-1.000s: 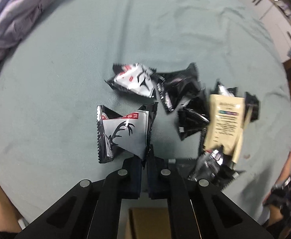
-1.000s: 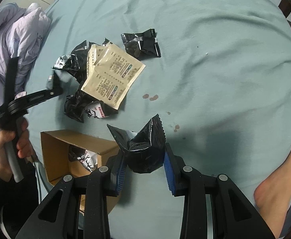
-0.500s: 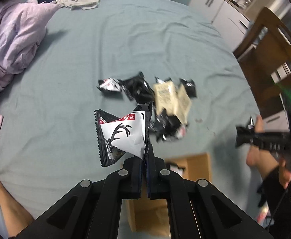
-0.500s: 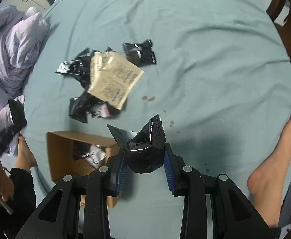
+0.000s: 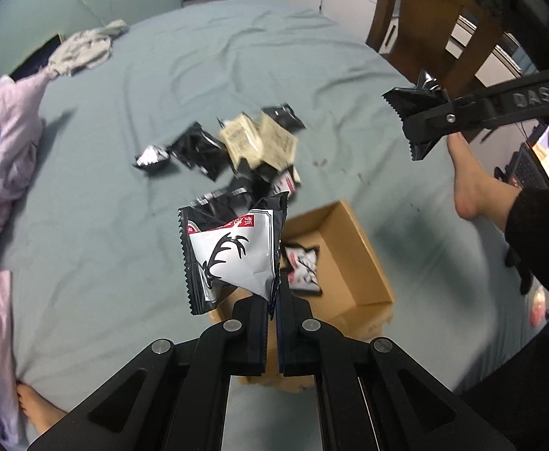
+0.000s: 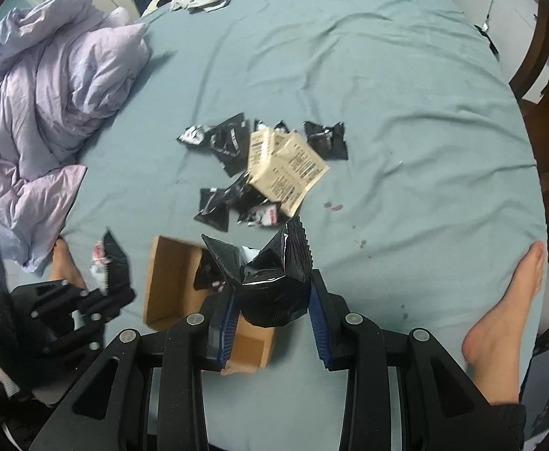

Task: Organize snacks
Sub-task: 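Carry the white packet over the box and open the left gripper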

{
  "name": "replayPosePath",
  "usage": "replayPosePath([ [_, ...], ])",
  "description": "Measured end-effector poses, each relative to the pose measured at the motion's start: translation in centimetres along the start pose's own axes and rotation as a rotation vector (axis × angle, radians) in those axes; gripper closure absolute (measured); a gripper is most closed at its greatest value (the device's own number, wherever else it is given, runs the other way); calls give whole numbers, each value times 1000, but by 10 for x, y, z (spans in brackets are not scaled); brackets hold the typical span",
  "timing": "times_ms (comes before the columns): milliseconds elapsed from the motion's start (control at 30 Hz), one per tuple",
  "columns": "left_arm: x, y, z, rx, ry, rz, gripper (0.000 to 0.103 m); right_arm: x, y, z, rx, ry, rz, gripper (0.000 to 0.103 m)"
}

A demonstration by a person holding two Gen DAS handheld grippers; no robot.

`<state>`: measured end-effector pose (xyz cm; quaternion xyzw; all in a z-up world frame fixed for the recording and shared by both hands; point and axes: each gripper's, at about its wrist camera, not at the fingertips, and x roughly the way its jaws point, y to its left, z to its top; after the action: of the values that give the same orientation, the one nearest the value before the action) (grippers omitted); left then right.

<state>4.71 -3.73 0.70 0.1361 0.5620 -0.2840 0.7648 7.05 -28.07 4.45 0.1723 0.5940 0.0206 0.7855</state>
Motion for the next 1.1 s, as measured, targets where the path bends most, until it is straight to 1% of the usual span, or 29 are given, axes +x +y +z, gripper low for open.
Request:
replayPosePath([
  [100,13,-3,-4,8,34,19,100,0,9,-5,-51,9,-7,71],
  [167,23,-5,-6,21,56,35,100,6,12,-6,-74,18,-28,71],
  [400,60,-8,-7,38,145,56,100,27,17,-2,-98,60,-65,70],
  [467,74,-9,-9,48,177,78,100,32,18,-1,-107,72,-69,71],
  [567,88,-11,-11,88,196,116,99,39,19,1,-116,83,-66,71],
  [733,108,-14,-16,137,231,142,97,45,16,4,-114,85,-66,71],
  [900,123,-12,-19,154,276,173,93,43,12,4,-105,77,-80,71],
  [1000,126,-12,-18,164,292,189,87,38,8,5,-95,67,-87,71],
  [1033,123,-13,-18,173,286,190,81,37,7,4,-88,67,-88,71],
  [1067,118,-14,-17,180,271,191,67,36,6,4,-83,68,-88,71],
  [1100,113,-15,-16,181,256,188,60,36,4,4,-75,70,-90,71],
])
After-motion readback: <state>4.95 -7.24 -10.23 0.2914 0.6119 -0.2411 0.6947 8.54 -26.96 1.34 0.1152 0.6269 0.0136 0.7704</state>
